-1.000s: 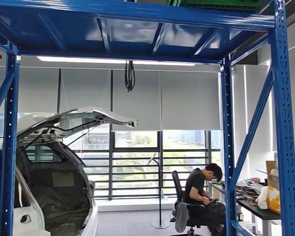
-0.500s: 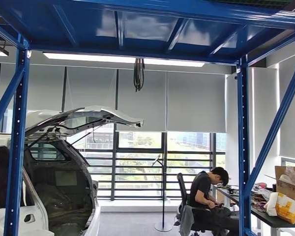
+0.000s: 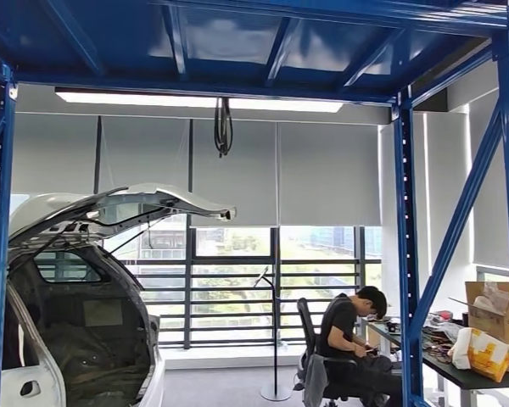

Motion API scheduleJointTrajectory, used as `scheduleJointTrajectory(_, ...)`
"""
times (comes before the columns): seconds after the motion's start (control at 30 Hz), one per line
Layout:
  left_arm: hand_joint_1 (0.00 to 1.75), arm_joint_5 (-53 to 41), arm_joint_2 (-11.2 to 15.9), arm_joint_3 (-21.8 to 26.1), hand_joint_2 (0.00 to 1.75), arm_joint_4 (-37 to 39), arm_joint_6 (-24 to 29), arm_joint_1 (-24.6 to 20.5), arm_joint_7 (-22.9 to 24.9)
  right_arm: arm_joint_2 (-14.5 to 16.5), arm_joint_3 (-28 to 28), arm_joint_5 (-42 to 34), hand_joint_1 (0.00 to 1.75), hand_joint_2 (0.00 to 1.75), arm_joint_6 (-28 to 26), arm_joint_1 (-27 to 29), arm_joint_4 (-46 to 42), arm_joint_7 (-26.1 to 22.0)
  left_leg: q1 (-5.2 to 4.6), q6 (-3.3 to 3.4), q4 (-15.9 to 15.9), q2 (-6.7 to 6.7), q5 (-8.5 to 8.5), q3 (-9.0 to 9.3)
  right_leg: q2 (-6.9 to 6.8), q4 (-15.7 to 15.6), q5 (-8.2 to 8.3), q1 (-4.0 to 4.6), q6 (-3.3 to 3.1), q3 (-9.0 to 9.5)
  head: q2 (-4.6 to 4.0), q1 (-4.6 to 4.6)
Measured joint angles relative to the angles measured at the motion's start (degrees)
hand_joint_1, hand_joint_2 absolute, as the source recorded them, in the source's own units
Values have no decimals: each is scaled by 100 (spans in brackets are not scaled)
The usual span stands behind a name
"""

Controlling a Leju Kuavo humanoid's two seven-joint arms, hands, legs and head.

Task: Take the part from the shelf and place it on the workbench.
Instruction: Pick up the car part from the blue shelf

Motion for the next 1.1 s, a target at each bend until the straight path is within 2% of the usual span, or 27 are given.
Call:
scheduleJointTrajectory(0.03,0,0,1,-1,0,1,0,-5,0,1,1,-3,0,0,1,0,2,-3,-6,27,-262,1,98,114,5,7,-44,6,35,40,1,-2)
scheduleJointTrajectory(0.07,0,-2,1,-1,0,2,-1,-9,-1,2,1,-4,0,0,3,2,3,-5,-19,62,-388,1,102,174,9,8,-76,12,70,59,1,-3)
scheduleJointTrajectory(0.2,0,-7,5,-4,0,3,2,-9,-10,1,0,-10,0,0,4,16,-4,-11,-33,234,-476,-2,-6,257,-5,59,-189,-10,196,79,0,-5)
scheduleJointTrajectory(0.23,0,-7,7,-4,0,3,2,-10,-14,0,-2,-10,0,0,3,15,-6,-12,-23,269,-494,-2,-19,288,-10,247,-286,-16,220,-4,0,-5)
scheduleJointTrajectory(0.27,0,-7,8,-4,0,3,1,-13,-18,-1,-4,-12,0,0,3,20,-7,-13,-18,298,-504,0,-39,318,-14,570,-423,-21,239,-172,0,-6)
scheduleJointTrajectory(0.33,0,-7,9,-4,0,3,-2,-15,-21,-2,-5,-16,0,0,2,42,-2,-14,-21,330,-506,1,-95,376,-14,1410,-691,-23,264,-677,0,-7)
scheduleJointTrajectory(0.37,0,-7,9,-4,0,3,-2,-10,-23,-4,-7,-19,0,0,2,59,2,-14,-24,333,-505,0,-128,414,-14,1688,-709,-23,267,-886,0,-7)
scheduleJointTrajectory(0.4,0,-7,9,-4,0,3,-2,-4,-26,-5,-12,-28,0,0,4,72,6,-10,-25,331,-505,-3,-165,463,-15,1748,-604,-23,265,-993,0,-7)
scheduleJointTrajectory(0.43,0,-7,9,-4,0,3,-2,2,-28,-7,-22,-49,0,0,8,80,9,0,-25,324,-505,-8,-207,524,-15,1557,-378,-22,254,-978,0,-7)
scheduleJointTrajectory(0.47,0,-7,9,-5,0,3,-2,6,-31,-9,-36,-79,0,0,15,84,12,14,-25,310,-506,-15,-254,592,-17,1175,-80,-19,234,-867,0,-7)
scheduleJointTrajectory(0.5,0,-7,8,-5,0,4,-2,6,-33,-10,-56,-123,0,0,31,83,19,30,-31,286,-510,-21,-302,655,-20,789,149,-3,206,-727,0,-6)
scheduleJointTrajectory(0.53,0,-7,7,-6,0,4,-2,2,-34,-10,-76,-187,0,0,60,79,27,49,-35,255,-512,-26,-343,701,-23,455,295,14,171,-599,0,-6)
scheduleJointTrajectory(0.57,0,-7,7,-7,0,5,-2,-3,-35,-11,-101,-279,0,0,110,76,41,64,-38,223,-518,-28,-374,727,-23,263,346,32,140,-523,0,-5)
scheduleJointTrajectory(0.63,0,-7,7,-7,0,5,-2,-11,-35,-16,-162,-547,0,0,264,68,80,93,-38,161,-552,-21,-403,748,-11,180,293,53,79,-489,0,-5)
scheduleJointTrajectory(0.7,0,-7,9,-7,0,5,-5,-17,-38,-36,-240,-859,0,0,424,60,131,101,-35,107,-534,-7,-453,762,-5,134,281,25,21,-450,1,-5)
scheduleJointTrajectory(0.73,0,-7,10,-7,0,5,-10,-20,-39,-51,-280,-994,0,0,488,46,163,97,-35,84,-396,-3,-529,706,-9,103,275,8,-9,-414,1,-5)
scheduleJointTrajectory(0.77,0,-7,12,-7,0,5,-14,-21,-39,-68,-317,-1094,0,0,533,33,199,91,-32,63,-132,0,-650,575,-16,79,261,-6,-37,-377,1,-5)
scheduleJointTrajectory(0.83,0,-9,11,-7,0,5,-19,-9,-38,-99,-374,-1135,0,0,568,16,282,82,-28,31,656,1,-925,112,-25,73,217,-3,-69,-329,0,-5)
scheduleJointTrajectory(0.87,0,-19,12,-7,0,5,-19,3,-38,-115,-395,-1070,0,0,559,20,320,84,-25,20,960,1,-973,-103,-23,74,192,-2,-74,-302,0,-5)
scheduleJointTrajectory(0.9,0,-29,12,-8,0,5,-18,15,-38,-134,-409,-963,0,0,546,24,354,93,-24,15,1068,1,-904,-234,-16,74,165,-2,-72,-267,0,-4)
scheduleJointTrajectory(0.93,0,-39,13,-9,0,5,-17,22,-39,-160,-417,-837,0,0,535,27,385,110,-23,16,940,1,-714,-250,-6,75,133,-2,-64,-221,0,-4)
scheduleJointTrajectory(1.0,0,-48,17,-11,0,5,-17,23,-45,-227,-418,-628,0,0,529,28,439,141,-25,46,243,-1,-192,-36,5,73,54,-2,-33,-108,0,-4)
scheduleJointTrajectory(1.03,0,-48,19,-11,0,5,-17,20,-49,-265,-416,-555,0,0,530,20,470,154,-35,70,-78,-2,-22,88,10,79,13,7,-6,-63,0,-4)
scheduleJointTrajectory(1.07,0,-49,21,-11,0,5,-17,15,-52,-302,-414,-485,0,0,531,12,502,167,-45,99,-292,-3,52,175,13,82,-16,14,23,-40,1,-5)
scheduleJointTrajectory(1.1,0,-50,21,-13,0,5,-17,12,-55,-340,-407,-410,0,0,533,3,537,181,-55,118,-385,-6,44,217,15,86,-35,22,36,-34,1,-6)
